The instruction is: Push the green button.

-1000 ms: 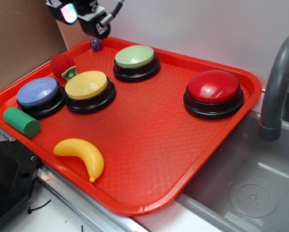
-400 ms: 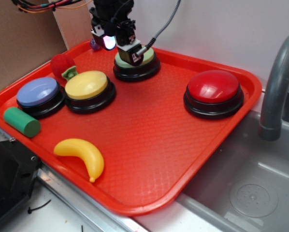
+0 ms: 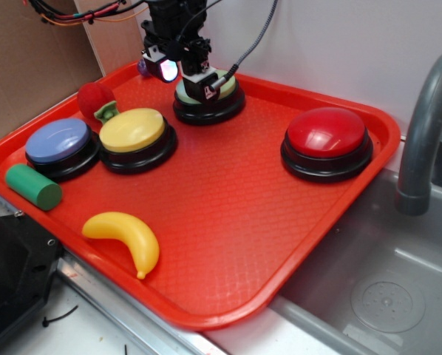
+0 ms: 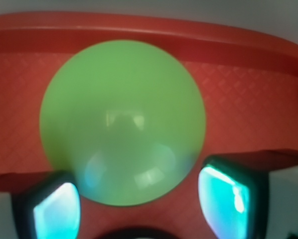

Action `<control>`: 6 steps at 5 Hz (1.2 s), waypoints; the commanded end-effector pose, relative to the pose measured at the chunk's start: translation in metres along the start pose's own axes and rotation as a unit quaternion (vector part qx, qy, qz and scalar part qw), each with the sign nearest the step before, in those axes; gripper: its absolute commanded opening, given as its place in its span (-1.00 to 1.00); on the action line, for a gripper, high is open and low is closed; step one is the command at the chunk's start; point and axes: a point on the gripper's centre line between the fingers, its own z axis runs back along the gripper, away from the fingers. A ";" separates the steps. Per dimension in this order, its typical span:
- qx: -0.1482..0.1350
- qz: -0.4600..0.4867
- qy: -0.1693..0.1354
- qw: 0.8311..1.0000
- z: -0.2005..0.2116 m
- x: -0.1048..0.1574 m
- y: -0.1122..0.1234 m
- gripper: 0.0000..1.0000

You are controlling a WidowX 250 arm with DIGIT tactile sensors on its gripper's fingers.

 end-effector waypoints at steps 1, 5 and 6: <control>0.021 -0.009 -0.003 1.000 -0.001 0.003 -0.003 1.00; 0.001 -0.021 -0.023 1.000 0.072 -0.002 -0.009 1.00; 0.006 -0.021 -0.028 0.999 0.084 -0.005 -0.006 1.00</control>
